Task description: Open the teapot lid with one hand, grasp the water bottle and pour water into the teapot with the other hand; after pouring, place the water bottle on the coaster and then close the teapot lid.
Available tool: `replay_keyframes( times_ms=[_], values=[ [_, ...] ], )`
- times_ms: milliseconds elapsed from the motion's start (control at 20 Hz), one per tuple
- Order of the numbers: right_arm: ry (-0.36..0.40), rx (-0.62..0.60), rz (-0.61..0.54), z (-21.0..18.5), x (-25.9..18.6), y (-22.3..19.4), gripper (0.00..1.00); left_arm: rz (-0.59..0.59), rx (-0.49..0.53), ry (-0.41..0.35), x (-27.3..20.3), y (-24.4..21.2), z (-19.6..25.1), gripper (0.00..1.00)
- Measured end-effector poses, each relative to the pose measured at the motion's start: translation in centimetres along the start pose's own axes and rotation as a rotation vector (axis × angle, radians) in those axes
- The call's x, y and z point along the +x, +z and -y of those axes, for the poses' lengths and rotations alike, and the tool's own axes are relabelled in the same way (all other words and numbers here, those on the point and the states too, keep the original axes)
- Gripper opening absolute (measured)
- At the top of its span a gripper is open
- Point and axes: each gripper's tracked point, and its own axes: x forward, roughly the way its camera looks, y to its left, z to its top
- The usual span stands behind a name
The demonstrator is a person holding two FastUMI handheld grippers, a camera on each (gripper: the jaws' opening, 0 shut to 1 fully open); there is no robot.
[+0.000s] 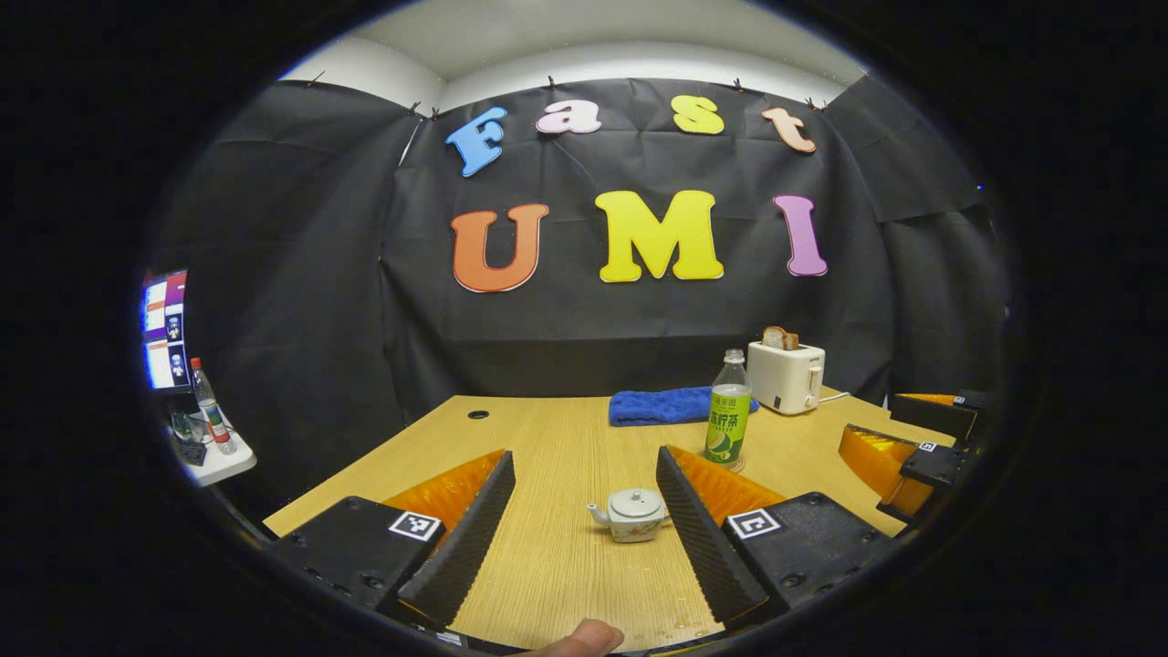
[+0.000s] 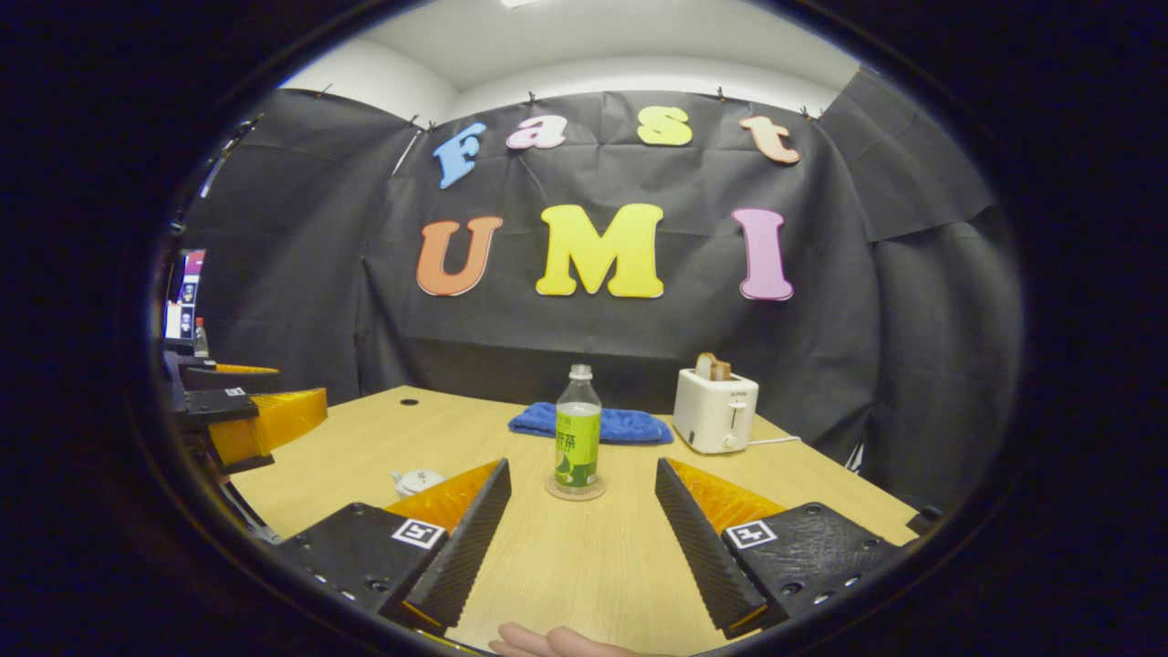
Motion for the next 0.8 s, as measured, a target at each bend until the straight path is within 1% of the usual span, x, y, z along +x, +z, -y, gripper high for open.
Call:
replay_keyframes(
  times_ms=[100,300,550,800],
  values=[
    [-0.004,0.000,-0.011,0.1,0.3,-0.5,0.96,-0.011,-0.004,-0.013,0.3,-0.5,0.4,0.98],
    [-0.025,0.023,-0.035,1.2,0.8,-0.8,0.96,0.000,0.010,-0.013,0.4,-0.6,0.7,0.98],
    [-0.036,0.027,-0.031,1.7,0.7,-0.7,0.95,0.044,0.042,-0.014,0.0,0.4,1.0,0.98],
    [-0.040,0.020,-0.027,1.9,0.8,-0.6,0.96,0.048,0.046,-0.018,-0.1,0.4,1.0,0.98]
  ],
)
